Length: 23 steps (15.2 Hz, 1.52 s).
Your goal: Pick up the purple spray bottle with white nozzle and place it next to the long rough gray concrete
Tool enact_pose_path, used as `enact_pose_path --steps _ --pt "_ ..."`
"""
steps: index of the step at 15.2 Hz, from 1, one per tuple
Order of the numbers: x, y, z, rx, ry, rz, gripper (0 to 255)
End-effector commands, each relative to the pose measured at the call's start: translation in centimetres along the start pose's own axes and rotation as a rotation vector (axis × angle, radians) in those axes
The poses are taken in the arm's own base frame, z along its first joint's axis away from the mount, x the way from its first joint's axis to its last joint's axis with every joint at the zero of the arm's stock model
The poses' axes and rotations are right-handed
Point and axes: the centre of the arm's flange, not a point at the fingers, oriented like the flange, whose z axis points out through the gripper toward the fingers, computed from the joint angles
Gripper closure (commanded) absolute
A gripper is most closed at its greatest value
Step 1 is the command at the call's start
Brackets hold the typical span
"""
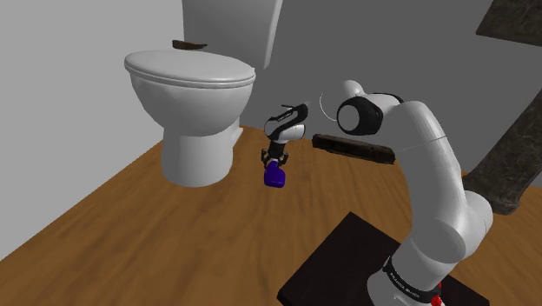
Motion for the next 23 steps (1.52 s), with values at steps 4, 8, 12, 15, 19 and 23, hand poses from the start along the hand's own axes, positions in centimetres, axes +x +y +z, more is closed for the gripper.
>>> enact_pose_path --steps 4,8,12,15,19,23 --pt "0.0 -0.1 -2.7 0.000 0.000 0.000 255" --pt "-0.1 -0.2 -4.8 0.000 0.000 0.000 255" --pt "-0.1 -0.4 -6.9 0.000 0.000 0.000 255" --pt "-0.2 -0.5 -8.5 0.000 0.000 0.000 255" --pt "-0.2 -0.6 -10.6 0.000 0.000 0.000 255" --pt "-0.3 -0.7 -12.7 0.000 0.000 0.000 255"
